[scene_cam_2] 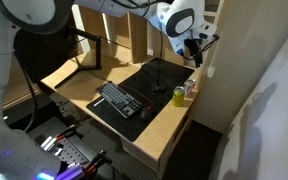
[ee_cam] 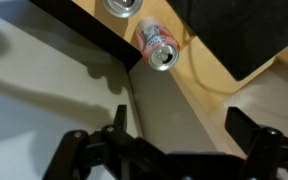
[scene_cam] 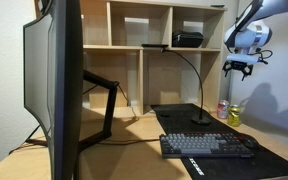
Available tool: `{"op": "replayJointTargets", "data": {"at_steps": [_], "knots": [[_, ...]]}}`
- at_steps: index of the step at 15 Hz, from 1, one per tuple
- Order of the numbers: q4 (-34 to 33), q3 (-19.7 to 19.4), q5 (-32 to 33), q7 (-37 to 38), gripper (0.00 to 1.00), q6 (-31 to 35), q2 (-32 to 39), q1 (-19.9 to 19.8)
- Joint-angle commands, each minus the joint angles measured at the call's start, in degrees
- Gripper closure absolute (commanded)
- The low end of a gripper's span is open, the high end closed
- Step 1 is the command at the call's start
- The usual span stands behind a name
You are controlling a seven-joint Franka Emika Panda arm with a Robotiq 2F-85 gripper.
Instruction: Move the pink can backward
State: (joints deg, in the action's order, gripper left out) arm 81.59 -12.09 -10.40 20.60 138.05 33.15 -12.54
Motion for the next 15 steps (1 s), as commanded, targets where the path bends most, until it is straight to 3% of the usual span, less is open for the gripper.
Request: {"op": "replayJointTargets", "data": {"at_steps": [1,5,11,15], "knots": [[-2.9,-0.1,0.7,2.0,0.0,0.6,2.0,0.0],[-6.7,-0.6,1.0,3.6,0.0,0.9,4.2,0.4],[-15.0,9.9,-6.6,-18.1,0.0,-2.4,12.5,-8.3],[-20.6,10.2,-4.0,-24.2,0.0,-7.8,17.0,-9.4]]}}
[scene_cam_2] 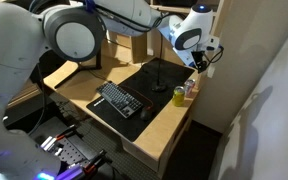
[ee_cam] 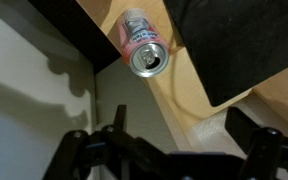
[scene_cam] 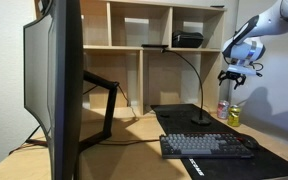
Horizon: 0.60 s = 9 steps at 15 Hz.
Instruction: Move the pink can backward
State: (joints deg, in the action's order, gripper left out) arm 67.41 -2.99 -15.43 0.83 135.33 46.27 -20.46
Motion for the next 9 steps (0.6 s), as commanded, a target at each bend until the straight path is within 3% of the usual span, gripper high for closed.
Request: {"op": "replayJointTargets", "data": {"at_steps": [1,2,7,9], "knots": [[-7.7,0.5,1.9,-4.5,0.0,-6.6,4.9,-1.1],[-2.9,0.1,0.6,-2.7,0.0,-2.9,2.1,-0.6],[-3.4,-0.8,2.1,-3.0,0.0,-1.6,3.6,0.2],[-3.9,0.7,1.4,-5.0,0.0,-2.4,4.8,-0.7]]}}
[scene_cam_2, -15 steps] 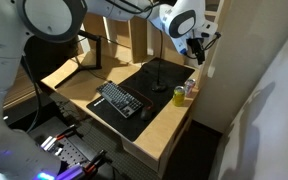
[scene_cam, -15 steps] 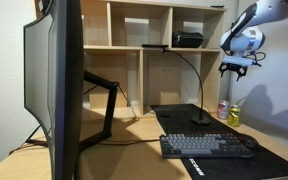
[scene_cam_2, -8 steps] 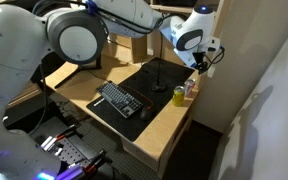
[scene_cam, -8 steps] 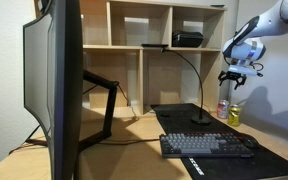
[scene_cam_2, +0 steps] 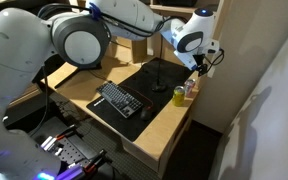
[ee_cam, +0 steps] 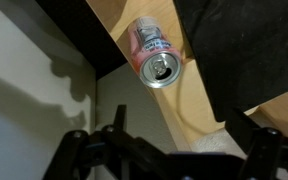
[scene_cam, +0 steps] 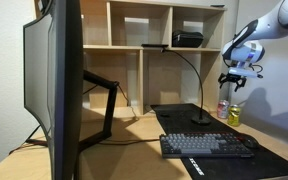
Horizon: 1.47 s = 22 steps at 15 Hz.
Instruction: Move the pink can backward
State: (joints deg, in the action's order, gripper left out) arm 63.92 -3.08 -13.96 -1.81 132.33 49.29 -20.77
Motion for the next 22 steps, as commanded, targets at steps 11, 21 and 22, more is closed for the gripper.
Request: {"op": "replayJointTargets", "data": {"at_steps": [11,21,22], "knots": [[-2.1,0.3,1.0,-5.6,0.0,0.3,5.4,0.1],[-1.7,-1.4,1.0,3.2,0.0,2.5,6.9,1.5],[-2.0,-1.2,0.6,3.8,0.0,2.0,7.6,1.4]]}}
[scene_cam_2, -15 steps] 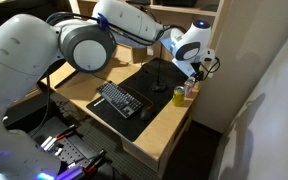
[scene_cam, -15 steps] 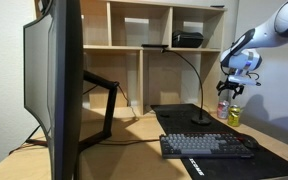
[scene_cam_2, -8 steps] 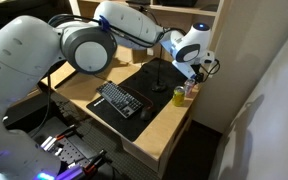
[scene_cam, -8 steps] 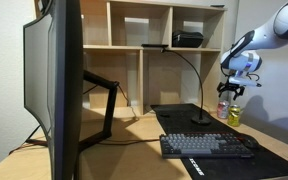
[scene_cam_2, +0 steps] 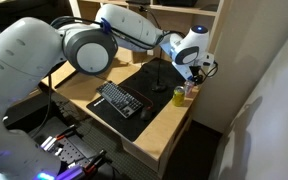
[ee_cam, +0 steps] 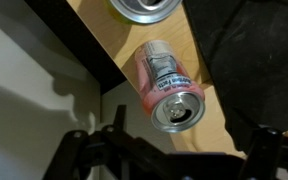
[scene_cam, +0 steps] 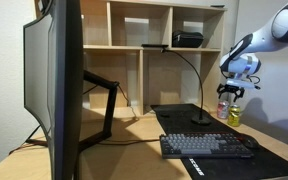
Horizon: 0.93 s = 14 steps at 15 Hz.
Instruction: Move the pink can backward
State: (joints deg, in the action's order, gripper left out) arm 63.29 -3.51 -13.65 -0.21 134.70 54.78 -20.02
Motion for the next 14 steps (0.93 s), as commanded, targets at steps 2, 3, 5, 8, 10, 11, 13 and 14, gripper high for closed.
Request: {"op": "replayJointTargets", "data": {"at_steps": [2,3,5,8,10,11,13,14], "knots": [[-1.8,-0.4,-0.6,4.3,0.0,0.5,3.1,0.5],[-2.2,0.0,-1.2,5.2,0.0,0.8,3.7,0.2],[-2.8,0.4,-2.1,7.3,0.0,1.6,4.4,-0.1],[-3.0,0.8,-2.9,8.8,0.0,3.1,4.8,-0.4],[-3.1,0.7,-2.7,9.4,0.0,4.1,5.1,-0.2],[-3.1,0.5,-2.4,9.7,0.0,4.4,5.3,0.0],[-2.8,0.0,-1.8,10.0,0.0,4.8,5.7,0.3],[-2.8,0.0,-1.8,10.1,0.0,4.9,5.8,0.4]]}}
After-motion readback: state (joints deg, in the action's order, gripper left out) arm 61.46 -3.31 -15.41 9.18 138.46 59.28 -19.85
